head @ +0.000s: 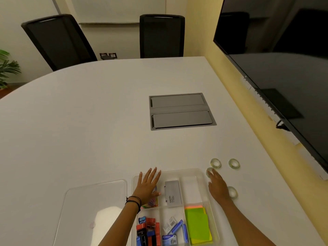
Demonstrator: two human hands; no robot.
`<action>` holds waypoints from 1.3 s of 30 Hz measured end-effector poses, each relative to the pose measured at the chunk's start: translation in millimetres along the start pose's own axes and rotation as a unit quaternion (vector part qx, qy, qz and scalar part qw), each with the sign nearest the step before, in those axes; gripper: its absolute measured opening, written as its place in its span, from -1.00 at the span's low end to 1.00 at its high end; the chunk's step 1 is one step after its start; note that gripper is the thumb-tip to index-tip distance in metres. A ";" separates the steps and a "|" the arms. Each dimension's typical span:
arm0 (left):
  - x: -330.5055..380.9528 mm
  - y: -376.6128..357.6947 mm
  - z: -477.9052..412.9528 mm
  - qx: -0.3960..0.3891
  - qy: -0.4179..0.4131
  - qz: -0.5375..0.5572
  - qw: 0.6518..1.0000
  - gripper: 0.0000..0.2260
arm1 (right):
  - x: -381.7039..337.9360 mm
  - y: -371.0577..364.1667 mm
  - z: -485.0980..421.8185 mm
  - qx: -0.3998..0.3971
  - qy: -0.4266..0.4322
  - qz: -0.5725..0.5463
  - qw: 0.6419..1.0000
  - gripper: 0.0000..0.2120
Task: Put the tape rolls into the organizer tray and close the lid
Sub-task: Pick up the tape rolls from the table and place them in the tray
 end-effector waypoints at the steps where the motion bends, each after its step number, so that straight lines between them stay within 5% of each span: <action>1: 1.3 1.3 1.7 0.010 -0.007 0.004 1.000 -0.23 | -1.2 -0.3 0.0 0.014 -0.004 0.007 1.000 -0.57; 5: -0.5 5.1 2.8 0.061 -0.019 -0.018 0.998 -0.21 | -4.2 3.2 -1.0 0.064 -0.005 0.013 0.998 -0.57; 9: -1.6 -0.3 0.5 0.005 0.000 -0.002 1.000 -0.32 | -3.9 0.4 -1.3 -0.012 0.010 0.084 0.996 -0.45; 20: 3.3 20.0 15.6 0.149 -0.001 0.009 0.989 0.32 | -1.2 -6.5 19.5 -0.025 0.008 0.088 0.996 -0.53; 24: 4.9 20.8 15.7 0.146 -0.016 0.028 0.989 0.19 | 1.0 -3.5 26.0 -0.033 -0.008 0.103 0.994 -0.59; 30: 2.2 20.5 13.8 0.118 0.011 0.039 0.992 0.39 | -13.0 21.5 26.2 0.052 -0.071 -0.177 0.980 -0.62; 34: -0.7 8.3 7.2 0.007 -0.018 0.025 1.000 0.02 | -42.6 42.4 22.5 0.086 -0.020 -0.345 0.935 -0.60; 39: -0.2 2.8 2.1 0.008 -0.032 0.000 0.999 -0.05 | -78.6 40.9 23.6 -0.019 0.060 -0.367 0.928 -0.63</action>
Point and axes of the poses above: each hand's wrist, its own z-axis away from the middle knuckle, its own y-axis out of the back of the hand, x = y × z, the point moved 2 cm from there along -z, towards the middle knuckle, and after that the axes turned 8 degrees about -x, right-handed, at the moved point
